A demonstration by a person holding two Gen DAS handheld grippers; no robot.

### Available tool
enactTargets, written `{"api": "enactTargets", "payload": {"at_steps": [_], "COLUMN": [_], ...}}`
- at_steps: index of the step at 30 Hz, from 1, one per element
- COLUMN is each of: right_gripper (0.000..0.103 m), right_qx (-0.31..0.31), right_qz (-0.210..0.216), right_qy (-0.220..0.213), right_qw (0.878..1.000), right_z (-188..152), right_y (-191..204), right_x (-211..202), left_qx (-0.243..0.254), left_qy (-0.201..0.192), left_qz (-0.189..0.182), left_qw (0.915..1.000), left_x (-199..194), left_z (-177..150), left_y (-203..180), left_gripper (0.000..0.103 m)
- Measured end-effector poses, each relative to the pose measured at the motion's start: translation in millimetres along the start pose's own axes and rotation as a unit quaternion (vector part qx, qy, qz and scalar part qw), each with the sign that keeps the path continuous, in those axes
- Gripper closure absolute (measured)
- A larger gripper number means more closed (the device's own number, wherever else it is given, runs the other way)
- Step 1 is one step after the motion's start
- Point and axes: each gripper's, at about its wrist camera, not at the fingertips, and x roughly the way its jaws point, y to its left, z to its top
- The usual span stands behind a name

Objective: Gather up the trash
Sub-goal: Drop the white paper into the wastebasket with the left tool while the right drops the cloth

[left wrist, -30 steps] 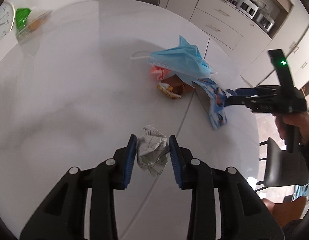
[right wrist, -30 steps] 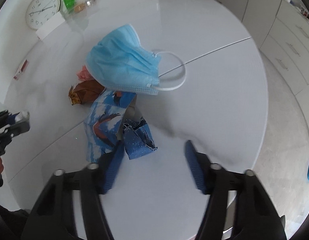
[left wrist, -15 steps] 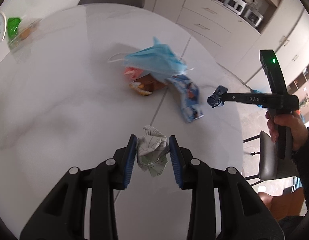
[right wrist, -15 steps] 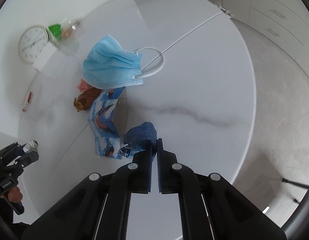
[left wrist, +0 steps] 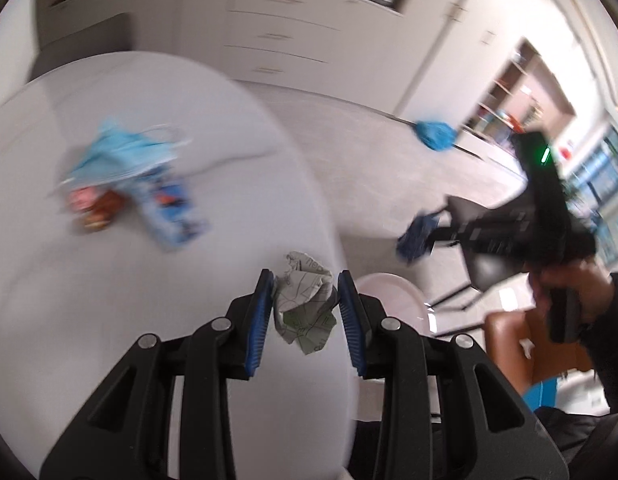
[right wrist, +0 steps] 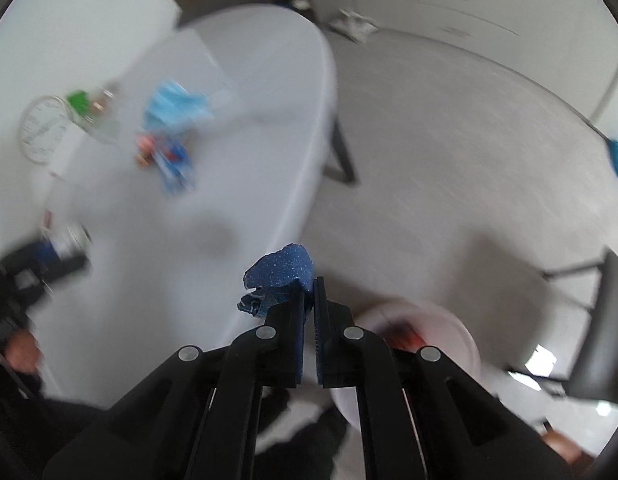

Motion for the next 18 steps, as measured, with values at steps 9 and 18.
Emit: {"api": "enactTargets", "payload": {"at_steps": [9, 18], "right_gripper": [0.042, 0.015], "right_qx": [0.101, 0.142], "right_qz": [-0.055, -0.111], "right_qy": [0.027, -0.02], "right_qw": [0.993, 0.983], "right_z": [-65.7, -84.9], "right_y": [-71.1, -121.4], "right_x": [24.1, -29.3], "left_qx": [0.073, 0.126], "left_qy": [0.048, 0.083], "left_qz": [-0.064, -0.095], "left_qw": [0.9941, 0.984], "left_x": [39.6, 77.7], "left_z": [8.5, 15.0], "left_y": [-86.4, -151.4], "left_gripper": [0.07, 0.07]}}
